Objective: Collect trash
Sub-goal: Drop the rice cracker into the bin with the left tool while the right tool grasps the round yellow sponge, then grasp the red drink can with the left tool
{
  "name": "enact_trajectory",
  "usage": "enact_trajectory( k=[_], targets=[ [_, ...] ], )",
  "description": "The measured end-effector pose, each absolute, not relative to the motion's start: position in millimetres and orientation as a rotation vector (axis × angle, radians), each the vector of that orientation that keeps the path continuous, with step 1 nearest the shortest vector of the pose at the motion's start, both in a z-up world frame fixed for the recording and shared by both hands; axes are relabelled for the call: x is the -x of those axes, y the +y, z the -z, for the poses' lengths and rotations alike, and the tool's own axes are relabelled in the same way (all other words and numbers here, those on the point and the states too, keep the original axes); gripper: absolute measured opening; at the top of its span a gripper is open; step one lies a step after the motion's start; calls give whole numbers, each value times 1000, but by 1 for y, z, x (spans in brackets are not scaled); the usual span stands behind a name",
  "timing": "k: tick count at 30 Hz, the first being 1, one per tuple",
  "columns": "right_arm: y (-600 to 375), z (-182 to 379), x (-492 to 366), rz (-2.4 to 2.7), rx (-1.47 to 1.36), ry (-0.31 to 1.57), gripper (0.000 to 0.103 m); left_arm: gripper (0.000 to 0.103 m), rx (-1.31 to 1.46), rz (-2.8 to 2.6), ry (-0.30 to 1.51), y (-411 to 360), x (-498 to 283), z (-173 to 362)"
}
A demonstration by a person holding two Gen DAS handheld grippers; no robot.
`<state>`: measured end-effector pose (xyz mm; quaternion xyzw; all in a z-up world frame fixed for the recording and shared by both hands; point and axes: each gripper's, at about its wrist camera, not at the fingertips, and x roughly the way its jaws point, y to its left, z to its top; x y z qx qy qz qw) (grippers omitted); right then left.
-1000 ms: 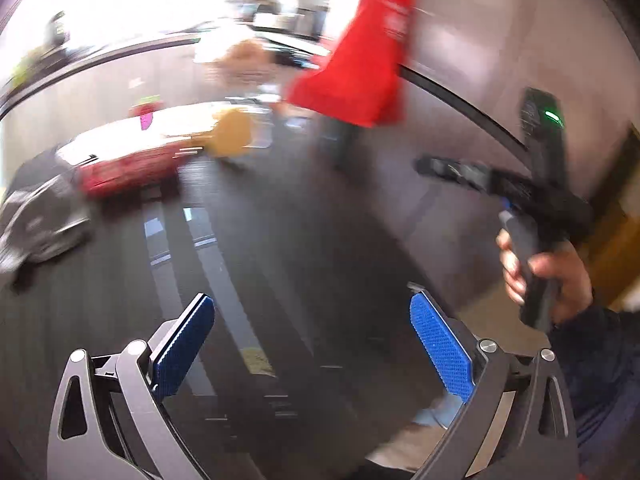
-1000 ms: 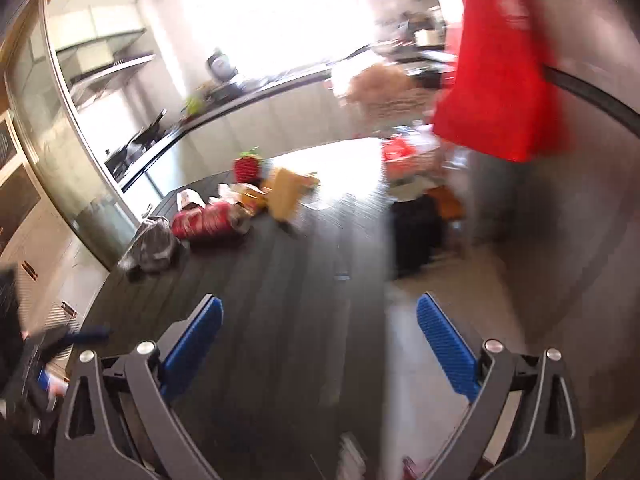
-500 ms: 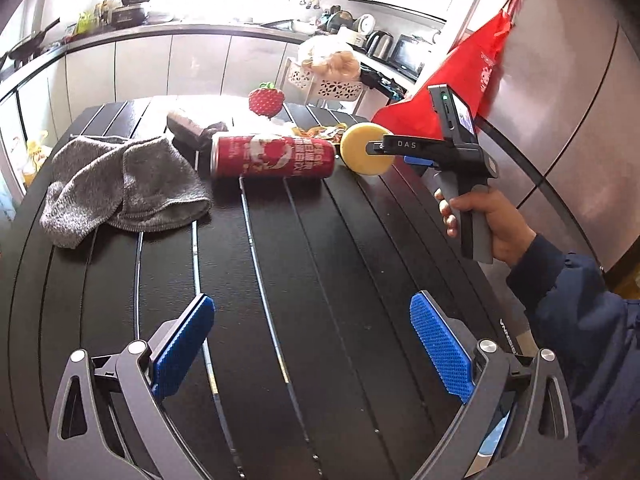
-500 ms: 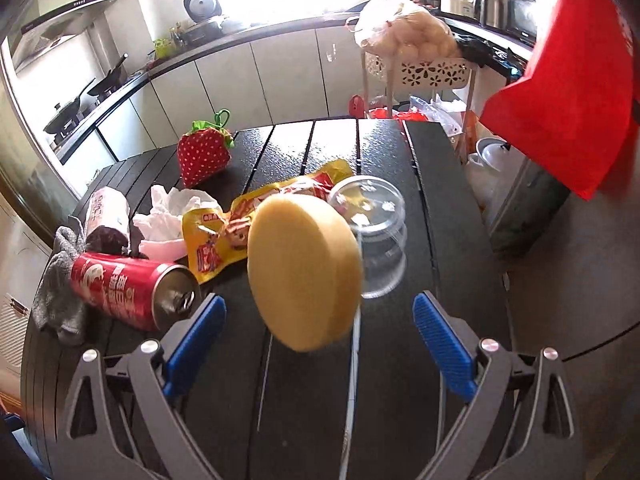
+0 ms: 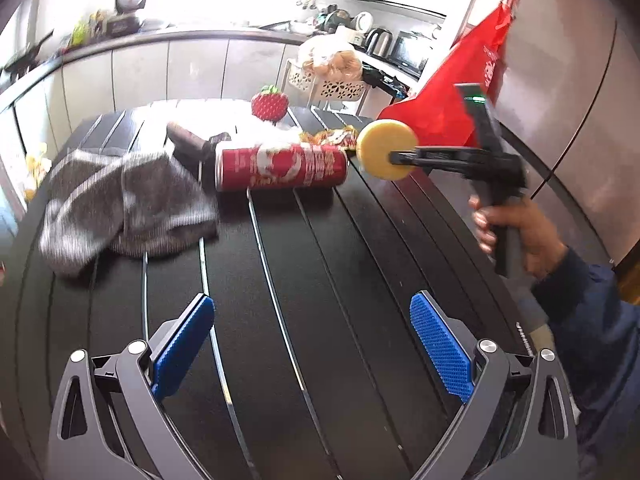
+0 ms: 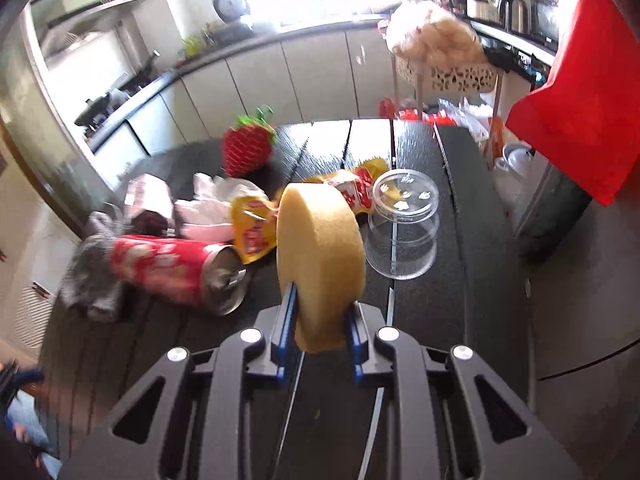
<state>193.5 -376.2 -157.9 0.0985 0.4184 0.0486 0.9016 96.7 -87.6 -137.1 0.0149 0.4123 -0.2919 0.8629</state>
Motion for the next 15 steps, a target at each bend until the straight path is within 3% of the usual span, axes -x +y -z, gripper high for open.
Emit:
enact_trajectory(
  k=[3, 9, 15],
  targets=[
    [-389, 137, -162, -122, -221, 822, 23, 95, -154, 626, 817, -106, -114, 124],
    [-426, 102, -91, -133, -251, 746, 23, 95, -805, 811, 629, -178, -151, 113],
    [-464, 86, -44, -133, -324, 687, 24, 95, -1030, 881, 752, -218, -219, 129]
  ],
)
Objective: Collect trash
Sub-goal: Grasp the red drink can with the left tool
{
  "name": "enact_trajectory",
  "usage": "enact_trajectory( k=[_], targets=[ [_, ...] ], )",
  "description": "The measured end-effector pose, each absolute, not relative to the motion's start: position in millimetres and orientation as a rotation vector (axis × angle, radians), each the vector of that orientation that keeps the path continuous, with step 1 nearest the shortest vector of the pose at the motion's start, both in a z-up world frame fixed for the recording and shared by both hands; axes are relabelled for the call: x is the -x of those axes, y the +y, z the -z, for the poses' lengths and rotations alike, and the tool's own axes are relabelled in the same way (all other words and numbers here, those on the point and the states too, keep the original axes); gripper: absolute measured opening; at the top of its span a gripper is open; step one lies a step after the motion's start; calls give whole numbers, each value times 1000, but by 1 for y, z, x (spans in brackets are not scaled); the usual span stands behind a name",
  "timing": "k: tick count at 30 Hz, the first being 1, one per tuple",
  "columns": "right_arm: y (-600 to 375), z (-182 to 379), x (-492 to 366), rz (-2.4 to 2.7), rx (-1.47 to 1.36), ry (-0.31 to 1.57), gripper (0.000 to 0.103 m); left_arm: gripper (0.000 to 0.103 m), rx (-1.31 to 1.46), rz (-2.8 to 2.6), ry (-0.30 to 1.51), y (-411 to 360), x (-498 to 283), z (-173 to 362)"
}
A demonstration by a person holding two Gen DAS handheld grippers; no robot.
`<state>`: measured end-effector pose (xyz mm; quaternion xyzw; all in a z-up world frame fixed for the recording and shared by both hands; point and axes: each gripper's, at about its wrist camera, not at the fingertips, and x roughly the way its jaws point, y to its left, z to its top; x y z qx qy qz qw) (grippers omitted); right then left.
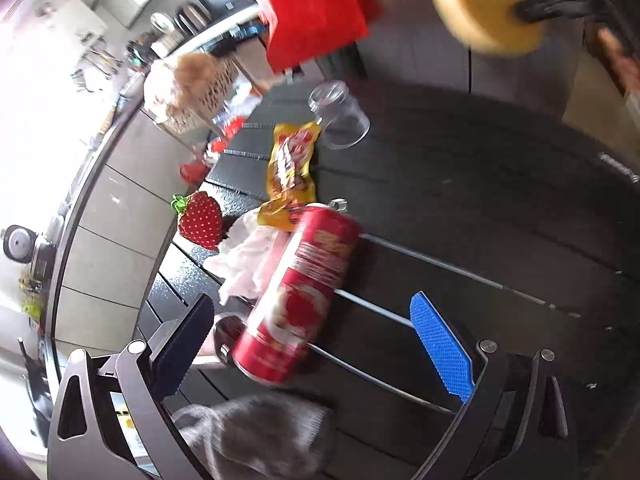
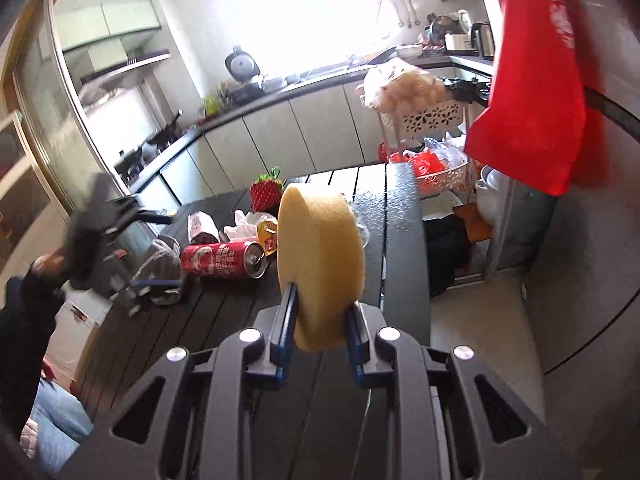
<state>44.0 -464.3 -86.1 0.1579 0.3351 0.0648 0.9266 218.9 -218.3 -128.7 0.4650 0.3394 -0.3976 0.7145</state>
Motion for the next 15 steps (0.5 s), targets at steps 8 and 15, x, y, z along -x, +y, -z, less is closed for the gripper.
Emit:
enact_trajectory(
  k=[8, 15],
  targets=[
    [-496, 86, -26, -129, -379, 657, 24, 95, -1168, 957, 929, -233, -257, 178],
    [-497, 96, -34, -142, -389, 668, 24, 91, -1195, 947, 981, -233, -268, 211]
  ],
)
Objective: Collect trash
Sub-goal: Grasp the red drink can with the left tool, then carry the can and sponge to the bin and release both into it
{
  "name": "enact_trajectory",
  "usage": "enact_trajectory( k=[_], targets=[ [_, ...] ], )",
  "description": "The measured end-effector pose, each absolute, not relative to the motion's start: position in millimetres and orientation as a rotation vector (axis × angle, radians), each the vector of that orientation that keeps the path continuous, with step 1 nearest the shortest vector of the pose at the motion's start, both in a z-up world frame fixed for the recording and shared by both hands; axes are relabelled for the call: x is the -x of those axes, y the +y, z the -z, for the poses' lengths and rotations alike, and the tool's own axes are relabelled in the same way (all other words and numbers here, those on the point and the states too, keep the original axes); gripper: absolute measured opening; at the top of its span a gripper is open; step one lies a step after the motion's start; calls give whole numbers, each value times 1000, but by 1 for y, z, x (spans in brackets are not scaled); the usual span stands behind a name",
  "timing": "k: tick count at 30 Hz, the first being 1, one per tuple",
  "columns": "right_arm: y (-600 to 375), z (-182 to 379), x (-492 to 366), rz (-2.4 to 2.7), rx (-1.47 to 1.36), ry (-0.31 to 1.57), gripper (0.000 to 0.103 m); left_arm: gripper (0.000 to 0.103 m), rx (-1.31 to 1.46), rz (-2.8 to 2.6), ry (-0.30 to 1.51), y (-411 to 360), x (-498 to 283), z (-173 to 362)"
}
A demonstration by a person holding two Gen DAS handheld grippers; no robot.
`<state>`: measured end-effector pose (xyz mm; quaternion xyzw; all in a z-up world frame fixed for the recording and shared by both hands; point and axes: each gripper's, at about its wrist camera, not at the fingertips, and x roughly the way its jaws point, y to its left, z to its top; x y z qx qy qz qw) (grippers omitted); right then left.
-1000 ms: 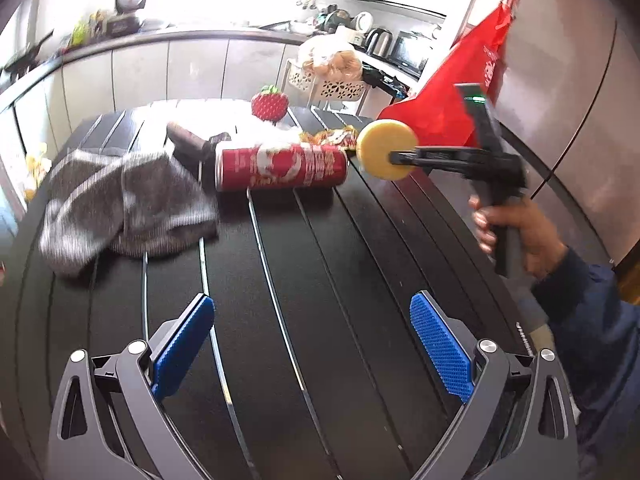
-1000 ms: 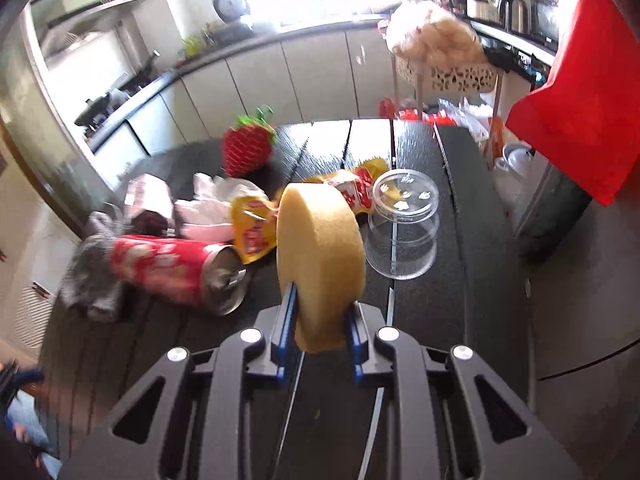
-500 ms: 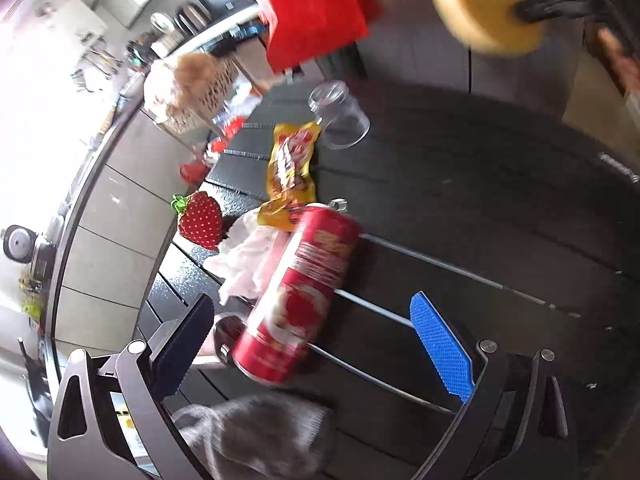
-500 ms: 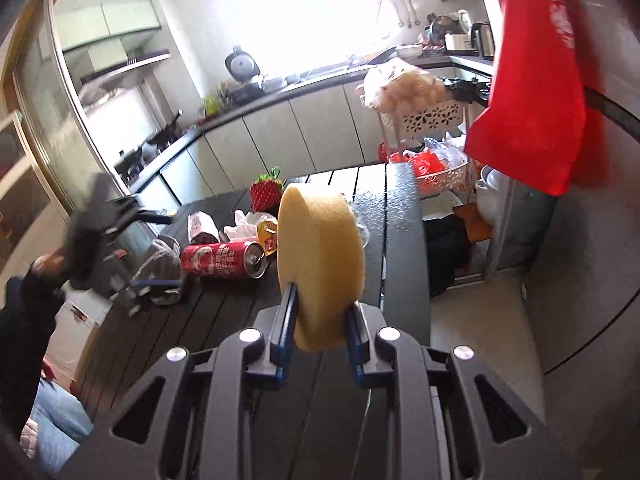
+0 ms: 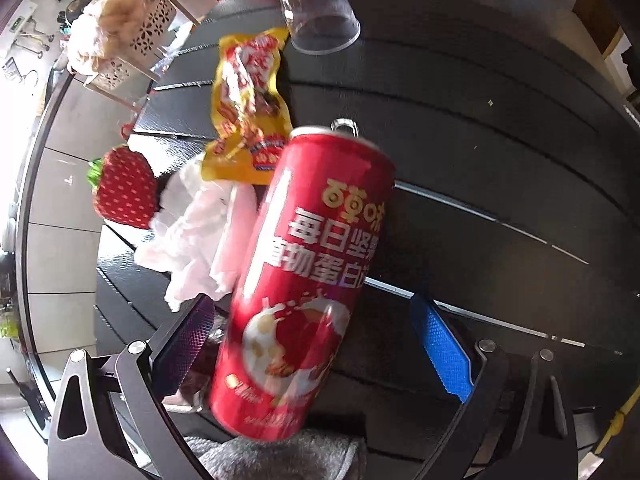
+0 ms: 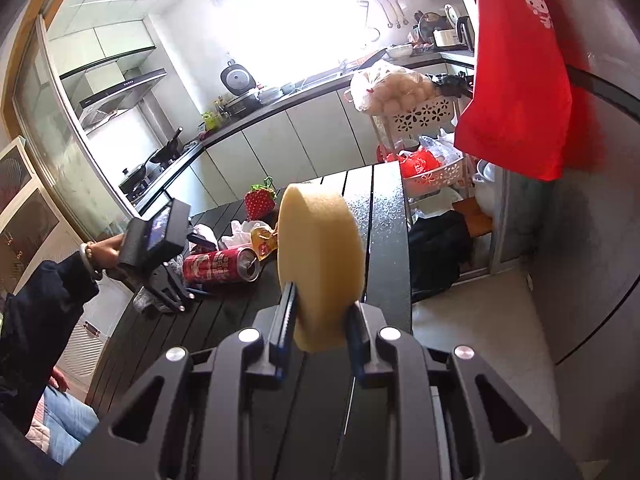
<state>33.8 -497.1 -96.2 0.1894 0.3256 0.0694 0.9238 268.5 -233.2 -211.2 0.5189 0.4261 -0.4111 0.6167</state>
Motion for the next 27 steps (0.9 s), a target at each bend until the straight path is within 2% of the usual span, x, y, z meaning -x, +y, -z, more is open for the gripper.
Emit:
enact_trajectory(
  k=[1, 2, 4, 6, 16, 20, 23, 27],
  targets=[
    [-497, 97, -33, -142, -389, 667, 23, 86, -1202, 941, 979, -234, -269, 214],
    [-497, 97, -32, -140, -390, 666, 23, 86, -1198, 935, 969, -233, -269, 216],
    [-498, 98, -29, -136, -396, 665, 22, 59, -1128, 938, 983, -231, -275, 213],
    [-499, 99, -26, -131, -403, 667, 22, 54, -1073, 934, 998, -227, -281, 211],
    [-500, 96, -9, -134, -419, 656, 20, 53, -922, 946, 986, -207, -264, 203],
    [-495, 91, 6, -143, -418, 657, 20, 53, -803, 974, 938, -195, -238, 179],
    [-498, 88, 38, -121, -437, 639, 20, 53, -681, 1005, 890, -182, -220, 153],
    [-521, 101, 121, 27, -490, 653, 20, 54, -526, 1070, 816, -163, -180, 117]
  ],
)
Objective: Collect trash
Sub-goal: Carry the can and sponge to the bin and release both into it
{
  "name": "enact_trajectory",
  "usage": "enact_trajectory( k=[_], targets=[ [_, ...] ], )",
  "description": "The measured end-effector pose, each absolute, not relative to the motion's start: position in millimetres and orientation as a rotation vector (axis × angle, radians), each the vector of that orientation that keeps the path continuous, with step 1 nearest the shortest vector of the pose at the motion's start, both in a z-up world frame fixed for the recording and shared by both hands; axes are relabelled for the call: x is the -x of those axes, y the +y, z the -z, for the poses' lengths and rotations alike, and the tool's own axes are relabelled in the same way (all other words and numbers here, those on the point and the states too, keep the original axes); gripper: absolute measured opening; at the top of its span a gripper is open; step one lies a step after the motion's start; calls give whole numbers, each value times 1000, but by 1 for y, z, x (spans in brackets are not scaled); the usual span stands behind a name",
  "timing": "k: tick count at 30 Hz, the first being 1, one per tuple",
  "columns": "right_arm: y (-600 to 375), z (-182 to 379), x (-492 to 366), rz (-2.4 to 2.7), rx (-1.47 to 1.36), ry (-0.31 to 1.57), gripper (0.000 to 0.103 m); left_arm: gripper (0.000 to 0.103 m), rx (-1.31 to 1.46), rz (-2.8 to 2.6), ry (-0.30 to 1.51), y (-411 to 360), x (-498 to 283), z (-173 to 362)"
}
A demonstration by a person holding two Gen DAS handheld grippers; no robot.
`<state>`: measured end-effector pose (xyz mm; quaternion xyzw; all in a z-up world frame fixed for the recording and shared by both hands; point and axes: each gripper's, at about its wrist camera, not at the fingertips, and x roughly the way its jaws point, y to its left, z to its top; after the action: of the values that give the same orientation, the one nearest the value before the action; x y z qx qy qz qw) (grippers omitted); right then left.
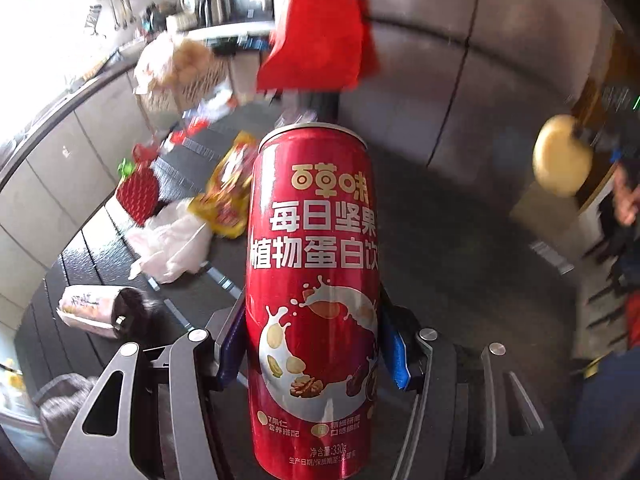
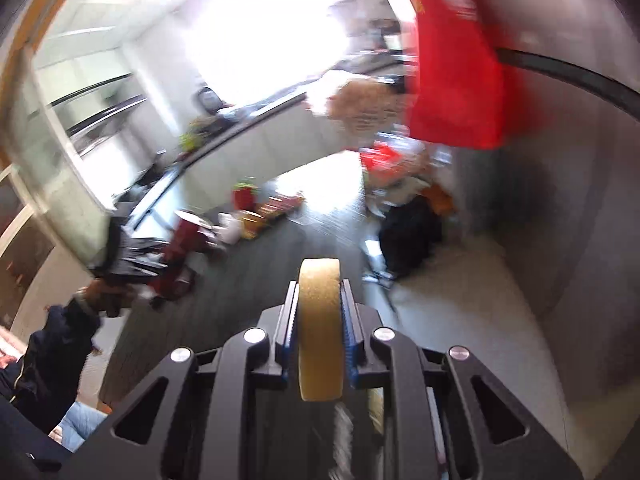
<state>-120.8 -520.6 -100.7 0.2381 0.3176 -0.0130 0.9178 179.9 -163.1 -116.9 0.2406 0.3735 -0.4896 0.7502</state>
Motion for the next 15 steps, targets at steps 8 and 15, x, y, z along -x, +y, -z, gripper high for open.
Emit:
enact_trajectory(
  k=[8, 15],
  targets=[
    [-553, 265, 299, 439, -697, 1005, 20, 54, -340, 1303, 708, -179, -54, 84],
    [-560, 411, 336, 559, -876, 1150, 60, 54, -309, 1479, 698, -234, 60, 89]
  ],
)
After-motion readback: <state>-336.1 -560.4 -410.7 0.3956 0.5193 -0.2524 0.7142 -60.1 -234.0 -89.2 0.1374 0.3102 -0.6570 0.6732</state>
